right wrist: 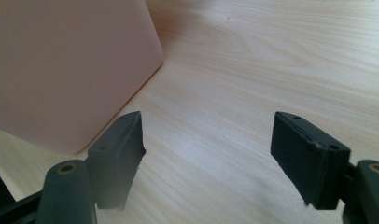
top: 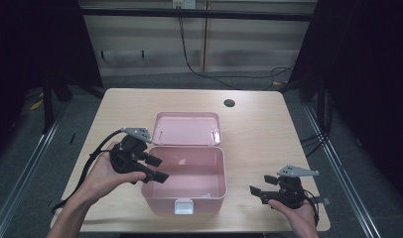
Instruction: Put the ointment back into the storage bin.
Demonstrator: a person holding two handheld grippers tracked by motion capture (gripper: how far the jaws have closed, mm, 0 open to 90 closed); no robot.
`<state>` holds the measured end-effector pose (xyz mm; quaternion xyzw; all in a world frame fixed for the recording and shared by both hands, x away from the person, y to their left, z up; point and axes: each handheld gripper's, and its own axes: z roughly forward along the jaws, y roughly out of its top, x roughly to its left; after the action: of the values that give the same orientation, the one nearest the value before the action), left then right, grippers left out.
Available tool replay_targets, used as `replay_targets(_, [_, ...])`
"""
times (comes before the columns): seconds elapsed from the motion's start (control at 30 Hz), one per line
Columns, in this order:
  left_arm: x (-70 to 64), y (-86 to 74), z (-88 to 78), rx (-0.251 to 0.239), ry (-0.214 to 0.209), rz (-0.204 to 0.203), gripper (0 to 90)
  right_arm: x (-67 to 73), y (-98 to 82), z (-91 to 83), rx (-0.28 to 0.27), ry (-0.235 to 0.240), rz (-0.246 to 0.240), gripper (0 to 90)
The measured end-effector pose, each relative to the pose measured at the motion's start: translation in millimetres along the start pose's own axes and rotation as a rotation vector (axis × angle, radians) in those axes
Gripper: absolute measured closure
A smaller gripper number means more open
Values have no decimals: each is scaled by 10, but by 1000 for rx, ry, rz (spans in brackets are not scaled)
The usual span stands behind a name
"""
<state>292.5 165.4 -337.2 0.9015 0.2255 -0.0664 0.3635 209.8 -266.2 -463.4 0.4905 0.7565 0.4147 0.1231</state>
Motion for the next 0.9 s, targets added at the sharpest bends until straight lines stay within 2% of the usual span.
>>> replay_targets(0.03, [-2, -25, -24, 10, 27, 17, 400, -4, -1, -1, 0, -2, 1, 253])
replay_targets(0.1, [10, -84, -80, -8, 35, 14, 406, -4, -1, -3, -2, -2, 2, 253])
replay_targets(0.17, [29, -125, -119, -25, 37, -1, 358, -3, -1, 3, 1, -2, 0, 253])
replay_targets(0.23, [71, -202, -173, -45, 47, -28, 332, 3, 0, 3, 2, -1, -1, 253])
replay_targets(0.3, [89, -231, -195, -58, 47, -35, 322, 6, 0, 0, 1, 0, 0, 253])
replay_targets(0.37, [126, -319, -259, -89, 57, -85, 307, -2, -4, -3, -1, -5, 3, 253])
replay_targets(0.4, [126, -319, -259, -89, 57, -85, 295, -2, -4, -3, -1, -5, 3, 253])
replay_targets(0.43, [127, -377, -305, -114, 45, -87, 292, -3, -4, -1, 0, -5, 3, 253])
replay_targets(0.5, [136, -431, -328, -129, 49, -96, 282, -3, -4, 0, 0, -5, 3, 253])
replay_targets(0.53, [136, -431, -328, -129, 49, -96, 281, -3, -4, 0, 0, -5, 3, 253])
replay_targets(0.57, [158, -486, -338, -128, 66, -99, 275, -4, -4, 0, 0, -7, 4, 253])
replay_targets(0.63, [185, -543, -346, -138, 49, -110, 200, -2, -6, -3, -4, -6, 3, 253])
replay_targets(0.7, [209, -592, -355, -140, 52, -111, 235, -3, -8, -5, -2, -8, 5, 253])
replay_targets(0.9, [273, -769, -327, -130, 74, -122, 219, 1, -7, -6, -2, -7, 3, 253])
